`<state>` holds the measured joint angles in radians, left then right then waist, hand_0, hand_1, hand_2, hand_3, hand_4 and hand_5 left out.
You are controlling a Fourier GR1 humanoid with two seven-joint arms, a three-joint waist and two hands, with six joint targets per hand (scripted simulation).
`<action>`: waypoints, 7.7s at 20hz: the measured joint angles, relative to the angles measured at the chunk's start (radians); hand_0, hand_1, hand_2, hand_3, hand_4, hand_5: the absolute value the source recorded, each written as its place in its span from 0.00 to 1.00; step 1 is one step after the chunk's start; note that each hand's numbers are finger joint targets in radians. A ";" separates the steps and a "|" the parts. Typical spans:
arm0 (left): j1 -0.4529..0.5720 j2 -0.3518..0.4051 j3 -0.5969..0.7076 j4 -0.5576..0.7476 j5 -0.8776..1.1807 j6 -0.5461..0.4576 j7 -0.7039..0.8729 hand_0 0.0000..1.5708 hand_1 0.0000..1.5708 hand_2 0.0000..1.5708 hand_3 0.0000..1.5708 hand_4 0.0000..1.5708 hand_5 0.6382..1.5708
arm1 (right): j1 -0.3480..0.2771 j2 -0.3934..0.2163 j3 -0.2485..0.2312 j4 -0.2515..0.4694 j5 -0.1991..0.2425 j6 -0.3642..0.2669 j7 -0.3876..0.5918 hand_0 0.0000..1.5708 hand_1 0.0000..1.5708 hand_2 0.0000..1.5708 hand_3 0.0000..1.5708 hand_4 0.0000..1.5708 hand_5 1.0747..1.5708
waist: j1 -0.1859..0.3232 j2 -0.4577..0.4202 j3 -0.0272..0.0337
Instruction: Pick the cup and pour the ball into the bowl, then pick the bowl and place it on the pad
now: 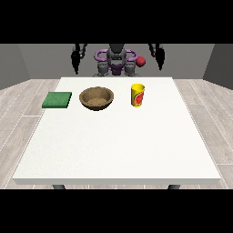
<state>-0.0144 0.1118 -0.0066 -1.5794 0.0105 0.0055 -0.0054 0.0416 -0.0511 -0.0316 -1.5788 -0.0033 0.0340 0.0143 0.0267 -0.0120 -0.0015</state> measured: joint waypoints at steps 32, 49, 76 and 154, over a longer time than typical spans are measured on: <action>-0.335 -0.061 0.061 0.328 0.025 0.188 -0.433 0.00 0.00 0.00 0.00 0.00 0.86 | -0.242 -0.135 -0.215 0.414 -0.159 0.250 -0.562 0.00 0.00 0.00 0.00 0.00 0.95 | -0.076 0.257 0.0017; -0.556 0.003 0.218 0.727 0.069 0.172 -0.728 0.00 0.00 0.00 0.00 0.00 0.81 | -0.369 -0.200 -0.230 0.611 -0.145 0.328 -0.767 0.00 0.00 0.00 0.00 0.00 0.95 | -0.136 0.416 -0.0022; -0.534 0.072 0.009 0.698 -0.464 0.729 -0.399 0.91 0.91 1.00 1.00 0.76 0.99 | -0.529 -0.285 -0.198 0.744 -0.177 0.364 -0.616 0.00 0.00 0.12 0.15 0.21 0.95 | -0.276 0.271 0.0069; -0.464 -0.033 0.032 0.435 -0.419 0.092 -0.563 0.00 0.00 0.00 0.00 0.00 0.00 | -0.501 -0.480 -0.464 0.991 -0.394 0.351 -0.694 0.00 0.00 0.00 0.00 0.00 1.00 | 0.327 0.485 -0.0209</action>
<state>-0.4783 0.0792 0.0254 -1.1448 -0.4087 0.0971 -0.5687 -0.4595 -0.5311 -0.4956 -0.5881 -0.3969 0.3852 -0.6798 0.3534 0.4733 -0.0223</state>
